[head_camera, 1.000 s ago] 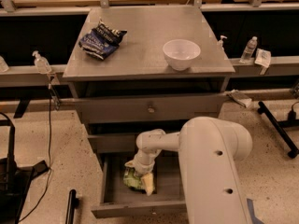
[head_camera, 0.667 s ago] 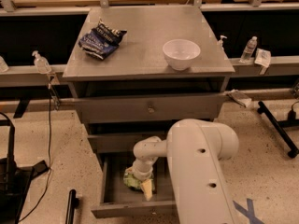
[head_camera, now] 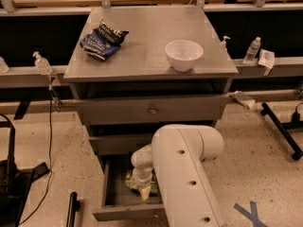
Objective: Pick green jalapeno chip bag from bottom drawer and place on counter
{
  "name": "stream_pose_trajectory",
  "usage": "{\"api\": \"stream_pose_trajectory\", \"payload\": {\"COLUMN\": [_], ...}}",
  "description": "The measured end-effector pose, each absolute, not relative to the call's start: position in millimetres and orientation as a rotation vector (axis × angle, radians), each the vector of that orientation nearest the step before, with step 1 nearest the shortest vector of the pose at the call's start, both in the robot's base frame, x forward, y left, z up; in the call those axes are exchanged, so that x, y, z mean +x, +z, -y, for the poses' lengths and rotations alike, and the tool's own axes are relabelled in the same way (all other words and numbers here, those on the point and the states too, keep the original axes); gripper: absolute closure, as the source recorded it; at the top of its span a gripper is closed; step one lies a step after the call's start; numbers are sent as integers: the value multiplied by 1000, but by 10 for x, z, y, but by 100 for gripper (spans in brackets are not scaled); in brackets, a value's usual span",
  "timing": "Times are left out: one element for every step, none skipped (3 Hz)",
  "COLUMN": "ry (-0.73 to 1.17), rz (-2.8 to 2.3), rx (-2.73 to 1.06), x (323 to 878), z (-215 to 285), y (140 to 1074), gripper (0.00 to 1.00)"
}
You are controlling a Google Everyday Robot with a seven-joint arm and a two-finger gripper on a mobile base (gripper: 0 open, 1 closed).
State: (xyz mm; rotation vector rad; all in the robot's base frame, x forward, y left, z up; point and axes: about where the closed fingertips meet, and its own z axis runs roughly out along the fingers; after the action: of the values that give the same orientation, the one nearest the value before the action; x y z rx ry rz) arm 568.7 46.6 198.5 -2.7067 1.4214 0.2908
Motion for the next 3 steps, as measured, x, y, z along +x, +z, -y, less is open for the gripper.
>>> {"api": "stream_pose_trajectory", "payload": {"ry": [266,257,251], "rz": [-1480,-1552,-1631], "rx": [-2692,-2667,-2638], "x": [5782,5867,5947], "z": [-371,-242,-177], "y": [1917,1836,1743], "gripper": [32,32,32]}}
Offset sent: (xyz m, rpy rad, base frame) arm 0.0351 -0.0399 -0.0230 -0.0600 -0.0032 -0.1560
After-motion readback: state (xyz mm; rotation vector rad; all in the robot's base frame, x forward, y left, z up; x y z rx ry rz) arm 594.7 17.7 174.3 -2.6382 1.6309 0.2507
